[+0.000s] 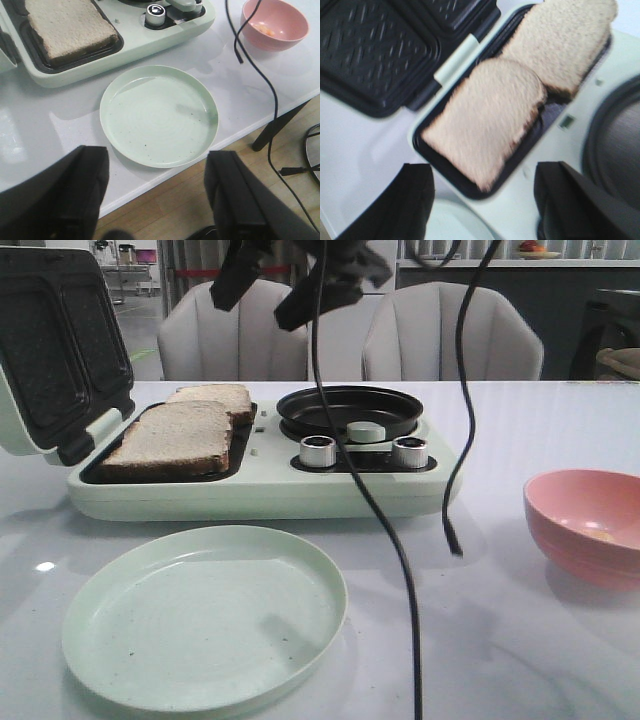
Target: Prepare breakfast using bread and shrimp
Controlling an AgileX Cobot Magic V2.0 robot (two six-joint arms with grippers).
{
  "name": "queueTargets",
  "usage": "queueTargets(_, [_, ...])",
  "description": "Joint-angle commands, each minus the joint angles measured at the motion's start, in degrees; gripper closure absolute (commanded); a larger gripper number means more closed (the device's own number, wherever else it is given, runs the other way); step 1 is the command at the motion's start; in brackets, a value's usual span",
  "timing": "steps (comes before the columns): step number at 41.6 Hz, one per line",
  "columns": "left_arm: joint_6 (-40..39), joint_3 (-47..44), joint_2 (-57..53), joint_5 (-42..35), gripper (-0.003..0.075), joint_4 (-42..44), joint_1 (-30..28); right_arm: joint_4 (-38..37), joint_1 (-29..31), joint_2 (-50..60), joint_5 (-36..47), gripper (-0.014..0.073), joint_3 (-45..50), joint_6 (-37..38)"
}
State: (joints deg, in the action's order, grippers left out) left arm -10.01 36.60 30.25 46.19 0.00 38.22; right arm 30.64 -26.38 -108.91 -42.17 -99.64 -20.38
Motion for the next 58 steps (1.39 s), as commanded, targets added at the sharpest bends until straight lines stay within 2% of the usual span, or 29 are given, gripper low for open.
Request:
queueTargets(1, [-0.1, 1.7, 0.1, -4.1, 0.0244, 0.0, 0.4, -12.3, -2.7, 8.9, -1.0, 0.0088, 0.8, 5.5])
queueTargets(7, [-0.1, 1.7, 0.1, -4.1, 0.0244, 0.0, 0.4, -29.1, -7.8, 17.0, -4.1, 0.012, 6.0, 15.5])
queueTargets(11, [-0.1, 1.7, 0.1, -4.1, 0.0244, 0.0, 0.4, -34.3, -10.1, 22.4, -4.5, 0.012, 10.8, 20.4])
queueTargets(27, [-0.1, 1.7, 0.1, -4.1, 0.0244, 1.7, 0.4, -32.4, -10.4, 45.2, 1.6, 0.012, 36.7, 22.0])
queueTargets(37, [-0.1, 2.0, 1.4, -3.6, 0.0244, 3.6, 0.4, -31.0, -10.4, 56.7, 2.8, 0.012, 49.0, 22.0])
queueTargets(44, [-0.1, 4.8, 7.4, 1.6, 0.0244, 3.6, 0.4, -30.6, -10.4, 60.2, 2.6, 0.012, 52.0, 22.0])
queueTargets(51, [-0.1, 8.8, 15.9, 5.6, 0.0248, 7.3, 0.4, -30.6, -10.4, 60.1, 2.4, 0.012, 52.0, 22.0])
queueTargets(55, [-0.1, 11.6, 21.0, 10.1, 0.03, 9.1, -0.4, -30.6, -10.4, 60.1, 2.3, 0.012, 52.0, 22.0])
queueTargets(58, [-0.1, 13.7, 25.6, 13.1, 0.0377, 10.5, -2.7, -30.6, -10.4, 60.1, 2.3, 0.012, 52.0, 22.0])
